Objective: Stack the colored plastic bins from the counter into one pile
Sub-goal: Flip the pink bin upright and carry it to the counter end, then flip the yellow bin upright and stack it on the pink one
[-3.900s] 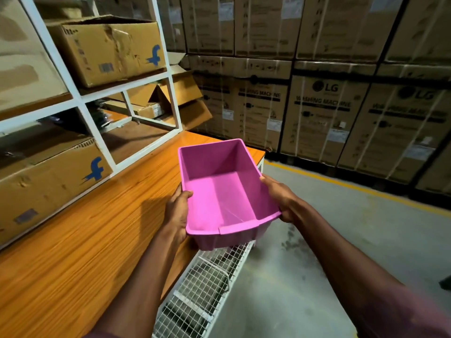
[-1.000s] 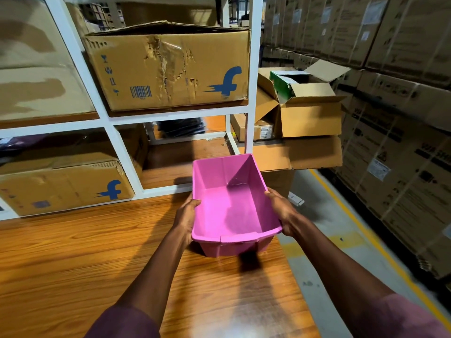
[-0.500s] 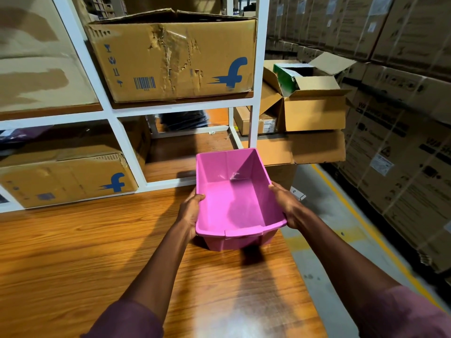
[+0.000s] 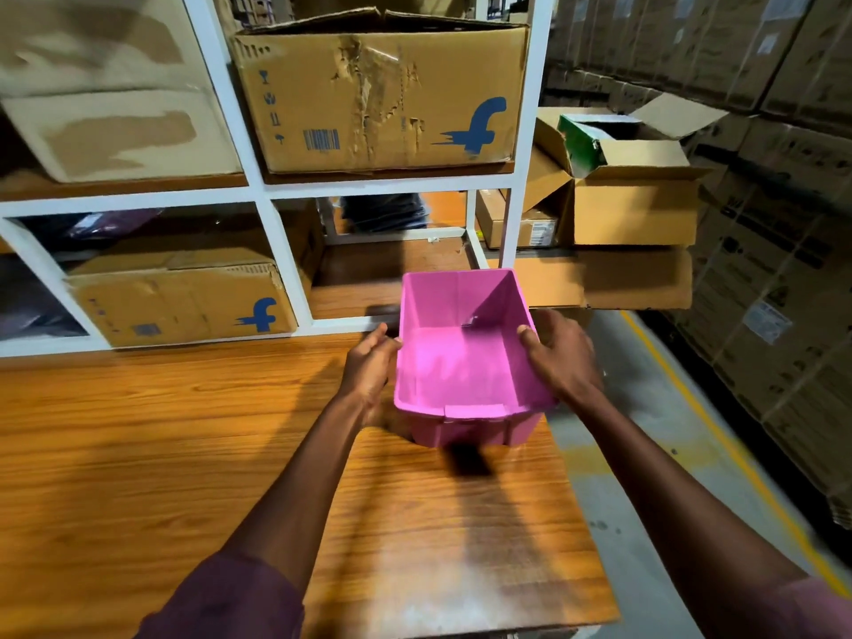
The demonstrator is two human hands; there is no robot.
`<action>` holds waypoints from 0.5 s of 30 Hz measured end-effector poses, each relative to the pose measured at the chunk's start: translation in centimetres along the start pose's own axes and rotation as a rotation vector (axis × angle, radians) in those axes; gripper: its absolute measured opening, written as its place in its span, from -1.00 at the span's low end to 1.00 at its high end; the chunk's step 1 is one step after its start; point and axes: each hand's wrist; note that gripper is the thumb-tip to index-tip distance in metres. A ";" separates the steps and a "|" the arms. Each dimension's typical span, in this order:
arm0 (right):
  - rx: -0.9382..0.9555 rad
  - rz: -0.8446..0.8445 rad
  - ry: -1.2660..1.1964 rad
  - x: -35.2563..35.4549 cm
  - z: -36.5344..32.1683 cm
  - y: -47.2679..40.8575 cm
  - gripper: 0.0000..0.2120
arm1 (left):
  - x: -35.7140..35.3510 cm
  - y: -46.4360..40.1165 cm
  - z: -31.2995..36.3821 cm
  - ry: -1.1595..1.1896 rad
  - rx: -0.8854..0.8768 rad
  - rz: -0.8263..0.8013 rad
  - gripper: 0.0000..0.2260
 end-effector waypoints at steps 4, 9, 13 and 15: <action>0.117 -0.016 0.068 0.7 -0.4 3.3 -0.47 | 1.0 3.6 0.4 -0.051 -0.070 0.035 -0.49; 0.316 -0.080 0.029 0.0 -1.3 8.3 -0.51 | 3.8 9.2 0.5 -0.124 -0.145 0.112 -0.48; 0.434 -0.199 0.002 -2.6 -2.5 12.8 -0.53 | 8.1 14.4 0.0 -0.209 -0.200 0.196 -0.47; 0.483 -0.261 -0.003 -4.5 -2.9 15.5 -0.53 | 10.5 17.1 -0.3 -0.233 -0.203 0.252 -0.49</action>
Point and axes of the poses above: each hand's wrist, its own y-axis away from the middle knuckle, its own x-axis out of the back of the hand, z = x × y, and after that the axes turned 15 degrees about -x, right-handed
